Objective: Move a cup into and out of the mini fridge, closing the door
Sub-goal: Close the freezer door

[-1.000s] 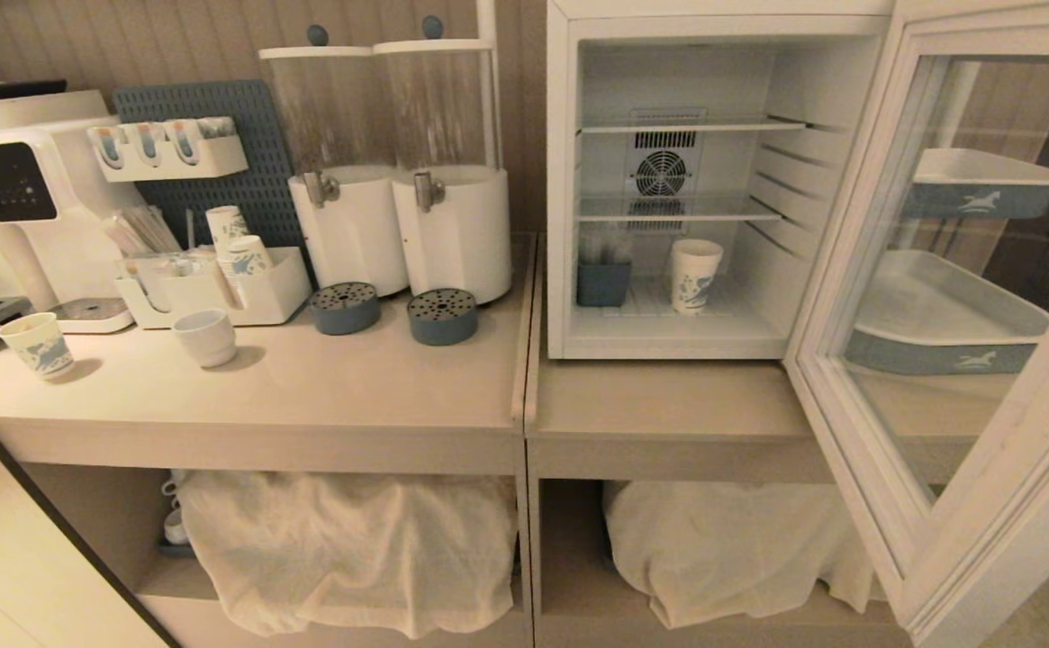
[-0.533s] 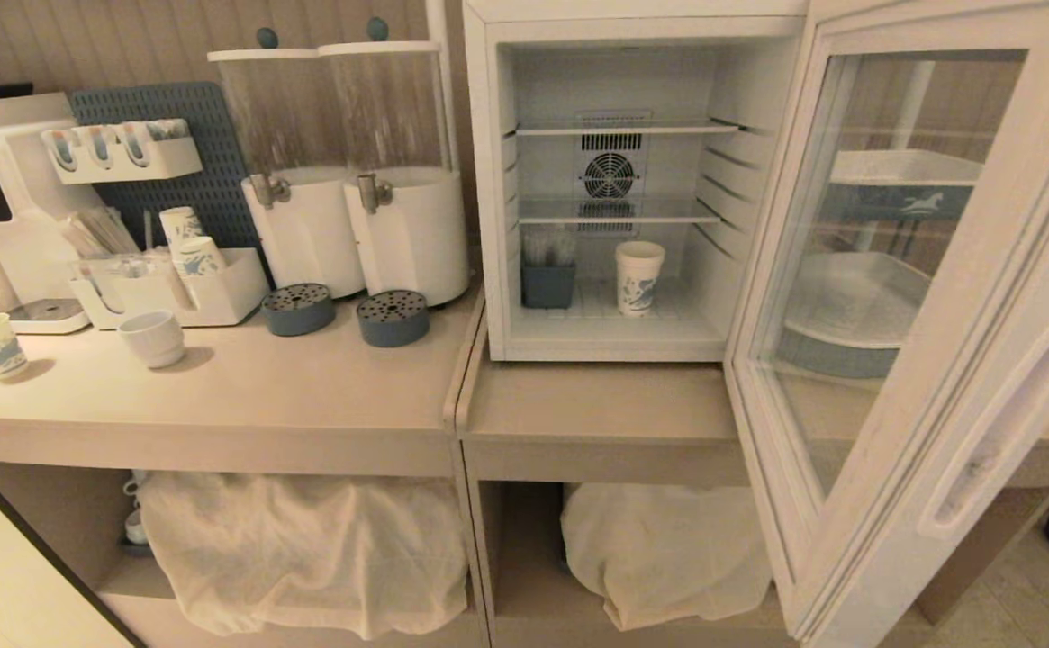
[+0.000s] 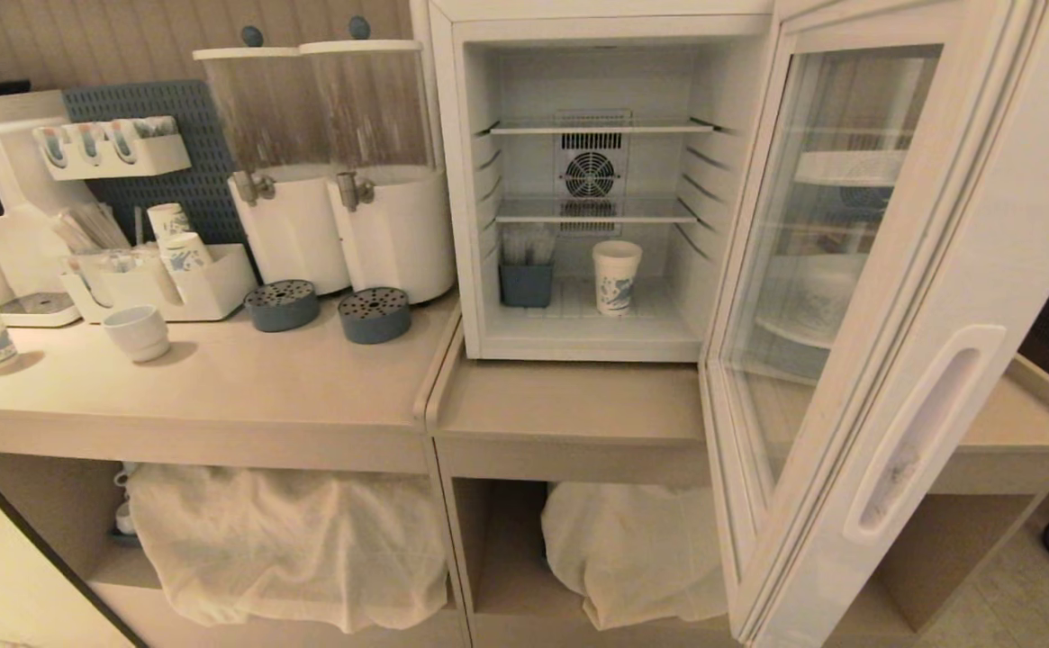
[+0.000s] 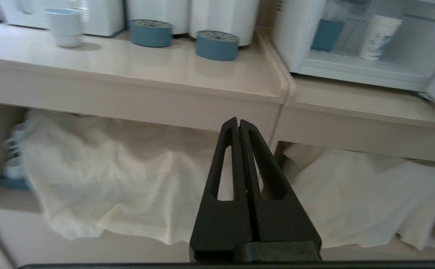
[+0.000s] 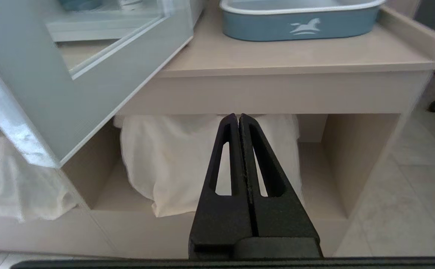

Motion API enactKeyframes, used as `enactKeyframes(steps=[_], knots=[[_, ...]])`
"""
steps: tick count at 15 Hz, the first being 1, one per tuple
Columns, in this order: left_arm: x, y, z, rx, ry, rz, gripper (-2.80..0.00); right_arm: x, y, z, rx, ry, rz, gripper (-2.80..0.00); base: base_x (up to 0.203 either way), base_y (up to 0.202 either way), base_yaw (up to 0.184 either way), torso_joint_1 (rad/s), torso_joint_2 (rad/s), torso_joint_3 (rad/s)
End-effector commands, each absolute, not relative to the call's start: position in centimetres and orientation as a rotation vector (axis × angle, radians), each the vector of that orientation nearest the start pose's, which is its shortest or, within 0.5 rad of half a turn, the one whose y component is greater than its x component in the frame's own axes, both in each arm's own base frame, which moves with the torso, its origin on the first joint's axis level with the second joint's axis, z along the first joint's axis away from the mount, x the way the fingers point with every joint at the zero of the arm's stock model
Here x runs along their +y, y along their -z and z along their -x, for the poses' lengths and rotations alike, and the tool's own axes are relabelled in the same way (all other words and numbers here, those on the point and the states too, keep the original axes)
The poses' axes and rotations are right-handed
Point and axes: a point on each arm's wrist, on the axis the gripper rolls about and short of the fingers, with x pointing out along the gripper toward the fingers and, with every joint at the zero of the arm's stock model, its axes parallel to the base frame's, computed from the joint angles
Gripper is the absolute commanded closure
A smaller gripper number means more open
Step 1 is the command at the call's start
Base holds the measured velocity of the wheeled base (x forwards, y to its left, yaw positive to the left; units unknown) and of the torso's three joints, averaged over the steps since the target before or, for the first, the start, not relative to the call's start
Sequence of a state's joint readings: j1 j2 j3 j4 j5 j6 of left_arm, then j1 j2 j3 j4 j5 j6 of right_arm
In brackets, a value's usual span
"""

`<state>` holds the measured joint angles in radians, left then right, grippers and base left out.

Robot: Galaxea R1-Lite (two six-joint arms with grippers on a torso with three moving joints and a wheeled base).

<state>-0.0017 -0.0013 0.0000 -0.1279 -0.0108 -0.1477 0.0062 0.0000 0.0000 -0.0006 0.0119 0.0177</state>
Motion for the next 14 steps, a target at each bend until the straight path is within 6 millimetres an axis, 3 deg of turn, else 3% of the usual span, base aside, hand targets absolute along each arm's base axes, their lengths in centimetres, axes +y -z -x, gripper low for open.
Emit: enactKeyframes(steps=[1, 4, 7, 14], knots=[[0.0, -7.7, 2.1, -0.092, 0.021, 0.148, 0.0, 0.0, -7.6, 2.3, -0.001, -0.018, -0.012, 0.0, 0.0, 0.0, 0.0, 0.0, 0.0, 0.0], [0.0, -7.7, 2.1, -0.092, 0.021, 0.147, 0.0, 0.0, -7.9, 2.3, -0.023, -0.02, -0.008, 0.0, 0.0, 0.0, 0.0, 0.0, 0.0, 0.0], [0.0, -7.7, 2.1, -0.092, 0.021, 0.147, 0.0, 0.1, -10.6, 3.4, -0.078, -0.056, -0.03, 0.0, 0.0, 0.0, 0.0, 0.0, 0.0, 0.0], [0.0, -7.7, 2.1, -0.092, 0.021, 0.148, 0.0, 0.8, -17.4, 9.2, -0.108, -0.402, -0.064, 0.0, 0.0, 0.0, 0.0, 0.0, 0.0, 0.0]])
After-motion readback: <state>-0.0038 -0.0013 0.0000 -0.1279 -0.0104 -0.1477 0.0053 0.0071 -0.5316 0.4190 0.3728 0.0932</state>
